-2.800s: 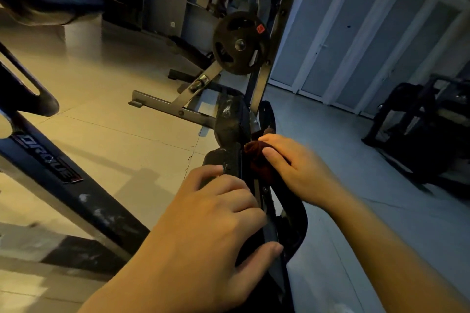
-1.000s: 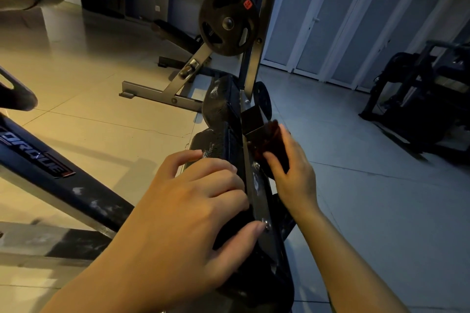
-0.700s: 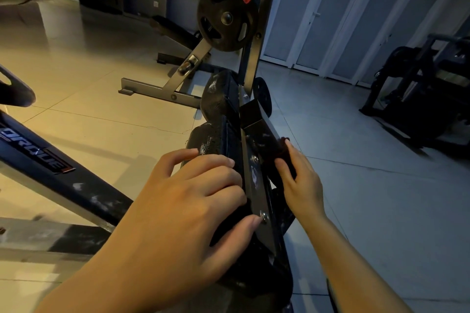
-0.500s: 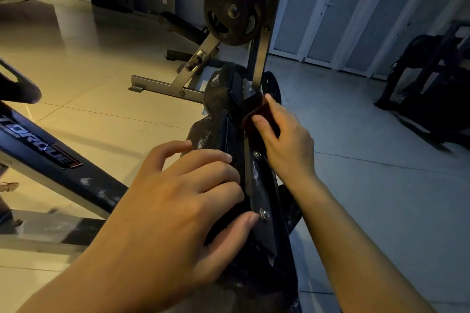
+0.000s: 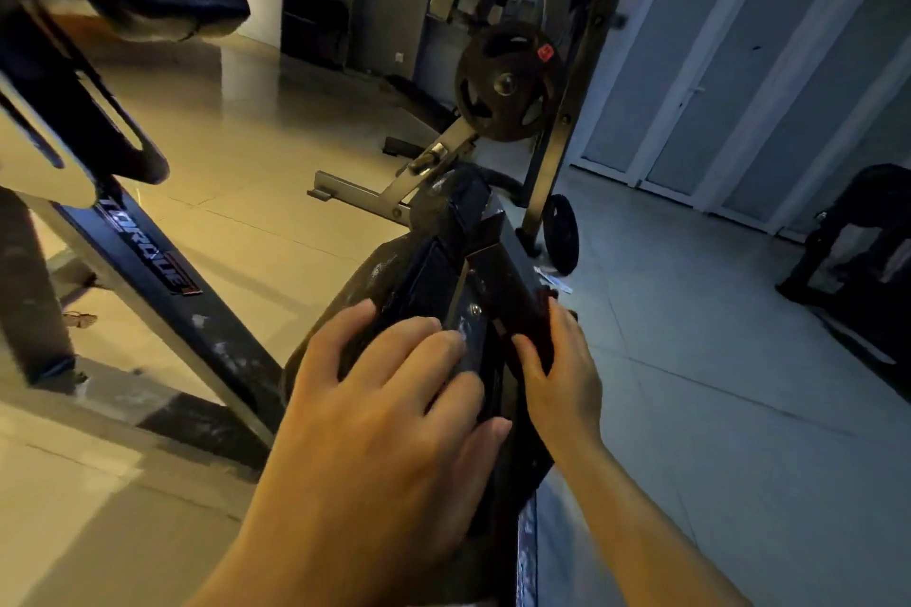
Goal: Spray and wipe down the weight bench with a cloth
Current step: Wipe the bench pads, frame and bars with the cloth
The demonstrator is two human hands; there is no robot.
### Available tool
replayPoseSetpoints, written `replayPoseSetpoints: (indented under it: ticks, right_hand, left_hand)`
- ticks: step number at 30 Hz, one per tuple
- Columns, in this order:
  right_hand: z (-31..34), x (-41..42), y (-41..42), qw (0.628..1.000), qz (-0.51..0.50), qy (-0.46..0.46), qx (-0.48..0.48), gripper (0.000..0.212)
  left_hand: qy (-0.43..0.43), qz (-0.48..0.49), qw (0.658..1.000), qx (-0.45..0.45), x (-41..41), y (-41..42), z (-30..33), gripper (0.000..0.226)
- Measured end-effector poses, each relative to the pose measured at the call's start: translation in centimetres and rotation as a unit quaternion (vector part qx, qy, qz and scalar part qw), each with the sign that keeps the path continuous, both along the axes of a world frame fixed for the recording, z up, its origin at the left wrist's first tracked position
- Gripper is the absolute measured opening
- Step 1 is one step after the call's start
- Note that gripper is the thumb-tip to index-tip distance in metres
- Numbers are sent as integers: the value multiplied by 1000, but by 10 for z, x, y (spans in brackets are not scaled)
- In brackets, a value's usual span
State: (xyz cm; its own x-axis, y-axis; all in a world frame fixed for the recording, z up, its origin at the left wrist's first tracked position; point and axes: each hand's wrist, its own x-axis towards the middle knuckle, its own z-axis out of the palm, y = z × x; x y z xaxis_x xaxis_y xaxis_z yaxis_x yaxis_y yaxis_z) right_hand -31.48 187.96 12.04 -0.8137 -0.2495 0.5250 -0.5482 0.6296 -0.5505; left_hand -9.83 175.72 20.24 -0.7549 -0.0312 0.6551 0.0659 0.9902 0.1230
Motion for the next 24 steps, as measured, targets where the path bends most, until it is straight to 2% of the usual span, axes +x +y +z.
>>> replayPoseSetpoints:
  ticks: [4, 8, 12, 16, 20, 24]
  right_hand:
    - [37, -6, -31, 998, 36, 53, 10, 55]
    - [61, -15, -45, 986, 50, 119, 106, 54]
    - [48, -12, -29, 979, 41, 146, 135, 54]
    - [38, -9, -13, 979, 74, 139, 127, 55]
    - [56, -17, -17, 980, 96, 126, 121, 51]
    - [71, -22, -28, 973, 131, 168, 88, 46]
  left_hand:
    - [17, 8, 999, -38, 13, 30, -18, 33]
    - [17, 44, 998, -34, 15, 60, -32, 34]
    - [-77, 134, 988, -27, 8, 85, -56, 46]
    - [-141, 208, 967, -34, 3, 104, -70, 46]
    - [-136, 239, 961, -27, -1, 118, -73, 36]
    - [-79, 236, 968, -38, -4, 121, -79, 43]
